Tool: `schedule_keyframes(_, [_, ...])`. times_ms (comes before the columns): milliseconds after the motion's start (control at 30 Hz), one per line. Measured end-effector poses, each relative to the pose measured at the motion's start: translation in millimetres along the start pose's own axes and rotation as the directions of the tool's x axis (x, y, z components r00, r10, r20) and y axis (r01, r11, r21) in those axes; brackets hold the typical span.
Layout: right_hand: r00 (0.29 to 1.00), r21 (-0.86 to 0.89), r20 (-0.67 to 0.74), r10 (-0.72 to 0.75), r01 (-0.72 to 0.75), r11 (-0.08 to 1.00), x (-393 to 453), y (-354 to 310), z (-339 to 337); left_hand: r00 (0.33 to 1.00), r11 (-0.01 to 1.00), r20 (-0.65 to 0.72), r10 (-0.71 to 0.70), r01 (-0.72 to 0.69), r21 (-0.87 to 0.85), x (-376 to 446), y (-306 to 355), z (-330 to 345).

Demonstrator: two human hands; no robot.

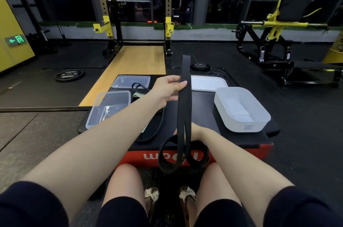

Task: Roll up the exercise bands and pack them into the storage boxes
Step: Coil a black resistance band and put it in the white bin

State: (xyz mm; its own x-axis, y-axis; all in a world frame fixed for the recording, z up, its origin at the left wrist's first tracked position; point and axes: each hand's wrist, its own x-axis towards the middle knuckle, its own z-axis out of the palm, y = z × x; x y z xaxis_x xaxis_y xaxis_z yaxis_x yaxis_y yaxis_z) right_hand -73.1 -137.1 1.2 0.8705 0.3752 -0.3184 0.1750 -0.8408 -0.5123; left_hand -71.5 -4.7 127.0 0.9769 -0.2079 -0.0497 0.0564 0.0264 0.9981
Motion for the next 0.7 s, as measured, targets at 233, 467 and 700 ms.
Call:
schedule_keyframes(233, [0.985, 0.133, 0.171, -0.014, -0.009, 0.991, -4, -3, 20, 1.0, 1.0, -0.005, -0.01, 0.01, -0.004, -4, -5, -3])
schedule_keyframes(467, [0.981, 0.142, 0.166, -0.1, 0.077, 0.987, -2, -3, 15, 0.999, 1.0, -0.037, -0.007, 0.006, -0.03, 1, 1, -12])
schedule_keyframes(700, [0.969, 0.777, -0.189, 0.161, 0.047, 0.628, 10, -4, -24, 0.99, 1.0, -0.138, -0.006, 0.002, -0.029, 14, -16, -12])
